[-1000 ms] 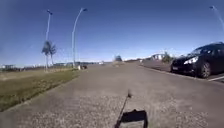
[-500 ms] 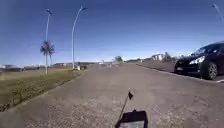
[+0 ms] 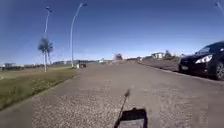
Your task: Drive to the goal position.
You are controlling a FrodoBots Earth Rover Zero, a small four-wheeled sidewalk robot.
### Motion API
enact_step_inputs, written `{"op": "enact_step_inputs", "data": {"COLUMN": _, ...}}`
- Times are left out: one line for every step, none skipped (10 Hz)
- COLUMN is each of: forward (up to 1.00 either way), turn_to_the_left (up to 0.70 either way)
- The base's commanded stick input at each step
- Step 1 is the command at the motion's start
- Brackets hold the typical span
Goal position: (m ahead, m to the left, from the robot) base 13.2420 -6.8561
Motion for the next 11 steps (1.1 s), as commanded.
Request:
{"op": "enact_step_inputs", "data": {"forward": 0.70, "turn_to_the_left": 0.00}}
{"op": "enact_step_inputs", "data": {"forward": 0.70, "turn_to_the_left": 0.00}}
{"op": "enact_step_inputs", "data": {"forward": 0.70, "turn_to_the_left": 0.00}}
{"op": "enact_step_inputs", "data": {"forward": 0.70, "turn_to_the_left": 0.00}}
{"op": "enact_step_inputs", "data": {"forward": 0.70, "turn_to_the_left": 0.00}}
{"op": "enact_step_inputs", "data": {"forward": 0.70, "turn_to_the_left": 0.00}}
{"op": "enact_step_inputs", "data": {"forward": 0.70, "turn_to_the_left": 0.00}}
{"op": "enact_step_inputs", "data": {"forward": 0.70, "turn_to_the_left": 0.00}}
{"op": "enact_step_inputs", "data": {"forward": 0.70, "turn_to_the_left": 0.00}}
{"op": "enact_step_inputs", "data": {"forward": 0.70, "turn_to_the_left": 0.00}}
{"op": "enact_step_inputs", "data": {"forward": 0.70, "turn_to_the_left": 0.00}}
